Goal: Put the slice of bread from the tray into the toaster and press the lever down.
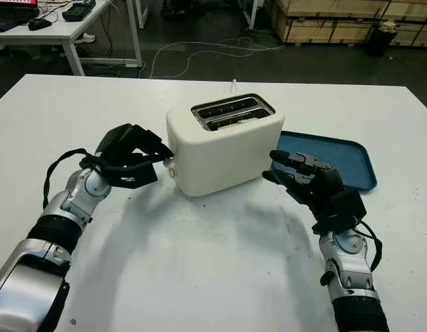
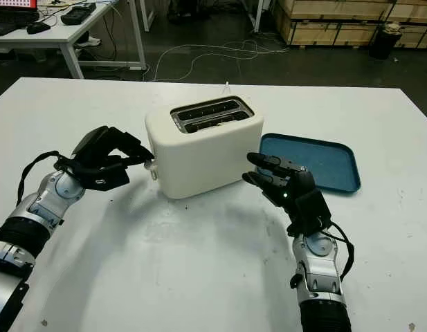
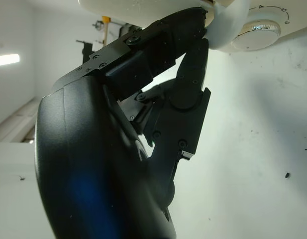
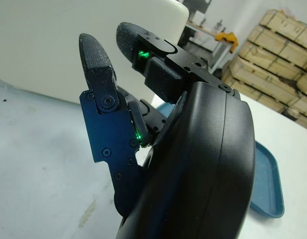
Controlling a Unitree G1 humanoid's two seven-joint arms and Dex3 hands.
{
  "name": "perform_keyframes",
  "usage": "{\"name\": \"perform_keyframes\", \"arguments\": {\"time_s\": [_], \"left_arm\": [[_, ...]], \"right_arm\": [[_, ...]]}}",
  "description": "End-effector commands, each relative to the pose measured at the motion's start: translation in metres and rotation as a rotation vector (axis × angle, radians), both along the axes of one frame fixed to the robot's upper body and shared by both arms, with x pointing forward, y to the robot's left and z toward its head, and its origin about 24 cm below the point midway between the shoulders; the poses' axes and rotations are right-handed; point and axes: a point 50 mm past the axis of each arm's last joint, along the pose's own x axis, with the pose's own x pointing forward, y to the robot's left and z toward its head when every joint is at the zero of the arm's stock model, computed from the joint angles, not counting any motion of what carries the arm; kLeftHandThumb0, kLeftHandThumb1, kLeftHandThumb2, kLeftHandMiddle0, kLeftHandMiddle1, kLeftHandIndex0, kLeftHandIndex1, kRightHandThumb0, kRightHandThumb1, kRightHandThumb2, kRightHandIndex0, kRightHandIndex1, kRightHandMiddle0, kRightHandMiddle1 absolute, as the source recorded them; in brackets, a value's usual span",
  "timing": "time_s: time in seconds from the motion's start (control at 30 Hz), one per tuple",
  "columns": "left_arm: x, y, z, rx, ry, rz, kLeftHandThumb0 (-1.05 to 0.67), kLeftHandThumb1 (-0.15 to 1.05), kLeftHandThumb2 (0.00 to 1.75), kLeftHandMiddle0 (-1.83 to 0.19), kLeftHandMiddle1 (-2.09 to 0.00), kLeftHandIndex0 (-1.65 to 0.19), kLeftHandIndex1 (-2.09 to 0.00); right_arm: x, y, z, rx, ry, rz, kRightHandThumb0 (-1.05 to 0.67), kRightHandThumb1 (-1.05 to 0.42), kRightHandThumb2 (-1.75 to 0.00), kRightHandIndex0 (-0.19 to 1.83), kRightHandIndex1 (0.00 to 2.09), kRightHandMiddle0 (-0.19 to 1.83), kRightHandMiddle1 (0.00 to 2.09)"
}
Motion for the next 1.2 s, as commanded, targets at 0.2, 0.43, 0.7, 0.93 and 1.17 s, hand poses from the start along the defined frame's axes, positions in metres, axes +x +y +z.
{"name": "perform_keyframes", "arguments": {"time_s": [0.2, 0.43, 0.7, 0.93, 1.17], "left_arm": [[-0.046, -0.057, -0.057, 0.010, 0.216, -0.211, -0.26, 0.92, 0.14, -0.76, -0.90, -1.08, 0.00], [-0.048, -0.039, -0.021, -0.050, 0.092, -0.144, -0.27, 0.92, 0.17, -0.67, -1.18, -1.08, 0.00], [-0.046, -0.034, -0.001, -0.067, 0.002, -0.142, -0.29, 0.92, 0.17, -0.68, -1.20, -1.09, -0.01], [-0.045, -0.036, 0.005, -0.091, -0.030, -0.147, -0.27, 0.92, 0.14, -0.73, -1.22, -1.11, -0.02], [-0.050, -0.032, 0.012, -0.088, -0.087, -0.145, -0.25, 0.92, 0.12, -0.73, -1.32, -1.12, -0.03]], "right_arm": [[0.003, 0.000, 0.003, -0.003, -0.011, 0.008, -0.52, -0.86, 0.00, 1.18, 0.00, 1.06, 0.00], [0.004, 0.001, 0.001, 0.009, -0.004, 0.015, -0.51, -0.86, 0.00, 1.18, 0.01, 1.06, 0.00], [0.004, 0.000, 0.000, 0.005, -0.002, 0.018, -0.51, -0.86, 0.00, 1.18, 0.00, 1.06, 0.00], [0.004, 0.002, -0.001, 0.005, 0.007, 0.016, -0.51, -0.86, 0.00, 1.17, 0.00, 1.06, 0.00], [0.003, 0.003, -0.002, 0.008, 0.007, 0.017, -0.51, -0.86, 0.00, 1.17, 0.00, 1.05, 0.00]]}}
